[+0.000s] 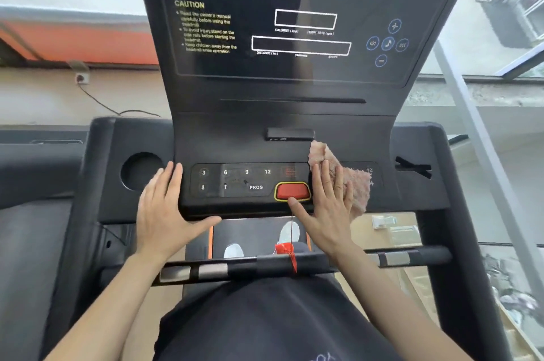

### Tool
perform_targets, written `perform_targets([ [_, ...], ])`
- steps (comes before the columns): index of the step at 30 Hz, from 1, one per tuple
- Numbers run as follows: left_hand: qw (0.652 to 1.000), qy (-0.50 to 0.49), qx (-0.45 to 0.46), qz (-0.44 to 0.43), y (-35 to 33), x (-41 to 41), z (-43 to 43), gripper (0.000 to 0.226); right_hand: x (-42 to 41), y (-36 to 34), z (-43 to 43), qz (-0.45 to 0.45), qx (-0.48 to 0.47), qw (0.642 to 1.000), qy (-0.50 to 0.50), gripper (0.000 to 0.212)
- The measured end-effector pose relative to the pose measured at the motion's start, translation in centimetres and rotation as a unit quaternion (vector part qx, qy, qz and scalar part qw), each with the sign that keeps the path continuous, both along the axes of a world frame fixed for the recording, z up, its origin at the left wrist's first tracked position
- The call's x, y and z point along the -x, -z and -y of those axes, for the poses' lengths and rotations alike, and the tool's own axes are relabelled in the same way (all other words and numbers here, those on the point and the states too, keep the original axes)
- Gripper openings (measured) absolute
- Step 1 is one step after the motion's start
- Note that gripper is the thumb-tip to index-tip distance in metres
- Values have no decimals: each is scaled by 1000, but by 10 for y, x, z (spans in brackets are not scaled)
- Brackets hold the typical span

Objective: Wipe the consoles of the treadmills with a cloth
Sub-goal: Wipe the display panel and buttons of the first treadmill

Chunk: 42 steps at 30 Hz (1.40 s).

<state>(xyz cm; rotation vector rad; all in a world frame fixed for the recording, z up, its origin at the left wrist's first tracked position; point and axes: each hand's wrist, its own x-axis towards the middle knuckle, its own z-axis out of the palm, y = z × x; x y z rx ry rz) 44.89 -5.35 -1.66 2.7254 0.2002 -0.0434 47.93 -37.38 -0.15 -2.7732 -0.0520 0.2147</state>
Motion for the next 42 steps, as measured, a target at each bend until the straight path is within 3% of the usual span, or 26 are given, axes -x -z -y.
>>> perform_targets([
  [13,998,6,22,61,9,1,-7,128,8,-6,-111,-6,47,985,-165,99],
  [19,992,71,70,82,13,7,-28,109,3,-1,-160,-7,38,966,-256,98],
  [23,989,39,86,115,21,30,-47,94,-4,0,-182,-30,-5,941,-337,90],
  [26,982,-13,115,149,25,47,-44,84,-13,-10,-194,-82,-101,922,-366,84],
  [28,978,-29,130,161,22,52,-34,83,-15,-19,-192,-92,-197,910,-353,82],
  [31,975,-27,115,188,16,50,-12,83,-5,-26,-168,-3,-267,923,-276,61],
  [33,979,-20,82,184,15,44,1,83,7,-23,-140,87,-243,941,-218,46],
  [36,992,4,-6,125,17,28,19,86,29,-11,-85,129,-164,971,-114,35],
  [42,994,19,-99,51,17,0,54,78,69,10,20,135,-30,989,47,52],
])
